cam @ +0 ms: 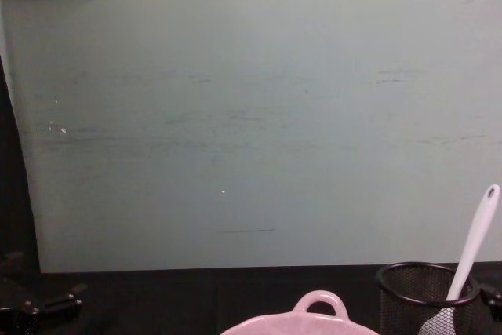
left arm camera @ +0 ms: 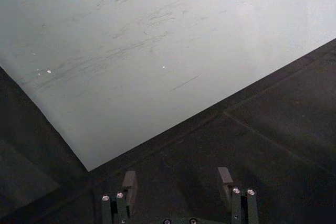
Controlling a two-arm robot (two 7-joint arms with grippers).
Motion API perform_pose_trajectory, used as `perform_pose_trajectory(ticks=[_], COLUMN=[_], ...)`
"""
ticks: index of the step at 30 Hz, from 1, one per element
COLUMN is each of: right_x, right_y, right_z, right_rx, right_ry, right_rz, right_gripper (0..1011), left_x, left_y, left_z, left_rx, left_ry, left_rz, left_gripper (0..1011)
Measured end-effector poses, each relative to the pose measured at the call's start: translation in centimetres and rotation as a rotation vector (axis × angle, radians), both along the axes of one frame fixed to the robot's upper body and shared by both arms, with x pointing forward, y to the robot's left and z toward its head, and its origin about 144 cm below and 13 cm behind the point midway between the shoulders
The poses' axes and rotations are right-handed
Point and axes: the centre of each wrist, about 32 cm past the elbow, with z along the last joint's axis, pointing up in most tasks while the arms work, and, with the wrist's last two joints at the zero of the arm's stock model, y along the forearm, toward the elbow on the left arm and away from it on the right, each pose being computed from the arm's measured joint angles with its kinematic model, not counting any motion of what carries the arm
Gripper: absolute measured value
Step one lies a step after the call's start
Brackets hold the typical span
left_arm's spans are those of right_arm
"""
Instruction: Use the one hand to pick up the spoon and stir the clear water in the bowl.
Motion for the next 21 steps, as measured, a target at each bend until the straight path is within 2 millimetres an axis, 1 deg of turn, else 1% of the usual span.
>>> perform_pose_trajectory(ticks=[8,12,17,21], right_x=[0.0,-0.4,-1.3,-2.5], right_y=[0.0,-0.2,-0.6,-0.9], right_z=[0.0,0.2,0.6,1.1], right_rx=[0.0,-0.001,0.034,0.092], right_ry=[0.0,0.006,0.008,0.011], right_rz=[0.0,-0.003,-0.007,-0.008], right_gripper=[1002,1003,1002,1003], left_x=[0.0,0.0,0.0,0.0], left_y=[0.0,0.0,0.0,0.0], left_z=[0.0,0.0,0.0,0.0], left_rx=[0.0,0.0,0.0,0.0], left_ry=[0.0,0.0,0.0,0.0], left_rz=[0.0,0.0,0.0,0.0], left_gripper=[1005,1005,1005,1005])
